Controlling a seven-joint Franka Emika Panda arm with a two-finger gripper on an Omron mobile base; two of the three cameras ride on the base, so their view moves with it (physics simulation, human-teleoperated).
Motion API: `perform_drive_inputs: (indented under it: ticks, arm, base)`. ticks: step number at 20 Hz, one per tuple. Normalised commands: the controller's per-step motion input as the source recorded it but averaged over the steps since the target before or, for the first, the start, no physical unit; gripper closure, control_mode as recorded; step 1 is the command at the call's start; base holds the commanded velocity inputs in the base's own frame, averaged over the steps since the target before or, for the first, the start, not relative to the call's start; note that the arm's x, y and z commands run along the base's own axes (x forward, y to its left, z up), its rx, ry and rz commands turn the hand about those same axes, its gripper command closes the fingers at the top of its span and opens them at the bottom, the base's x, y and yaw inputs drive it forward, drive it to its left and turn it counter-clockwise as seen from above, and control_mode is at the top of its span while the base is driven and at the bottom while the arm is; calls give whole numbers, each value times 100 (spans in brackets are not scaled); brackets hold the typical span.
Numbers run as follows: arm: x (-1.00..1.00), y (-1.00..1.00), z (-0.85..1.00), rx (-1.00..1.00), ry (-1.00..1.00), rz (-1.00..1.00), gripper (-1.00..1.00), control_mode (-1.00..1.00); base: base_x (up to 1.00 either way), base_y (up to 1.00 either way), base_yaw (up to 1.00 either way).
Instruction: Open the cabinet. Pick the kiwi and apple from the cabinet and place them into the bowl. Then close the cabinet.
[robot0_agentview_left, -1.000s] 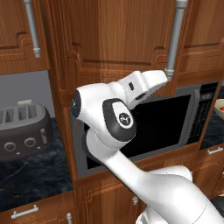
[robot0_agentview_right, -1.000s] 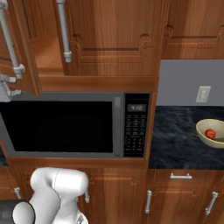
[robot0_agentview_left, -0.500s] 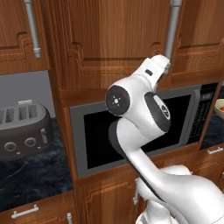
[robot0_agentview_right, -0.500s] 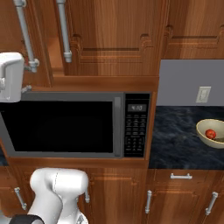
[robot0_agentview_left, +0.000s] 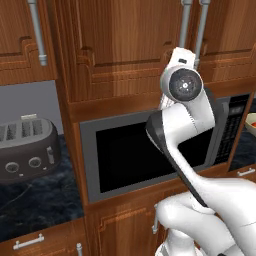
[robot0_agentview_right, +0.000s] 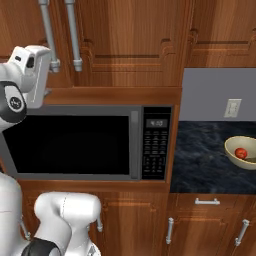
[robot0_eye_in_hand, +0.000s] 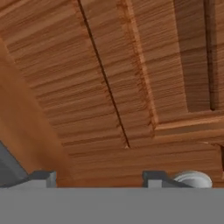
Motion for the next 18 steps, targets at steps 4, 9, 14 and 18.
perform_drive_inputs:
  ticks: [4,9,14,18]
  arm:
    - [61,-20,10,-12,30,38,-100,-100]
    - [58,-13,2,-12,33,38,-100,-100]
    - [37,-2,0,-13,27,32,-100,-100]
    - [-6,0,0,-14,4,19,-100,-100]
  base:
    - [0,0,0]
    - [0,0,0]
    - [0,0,0]
    - [0,0,0]
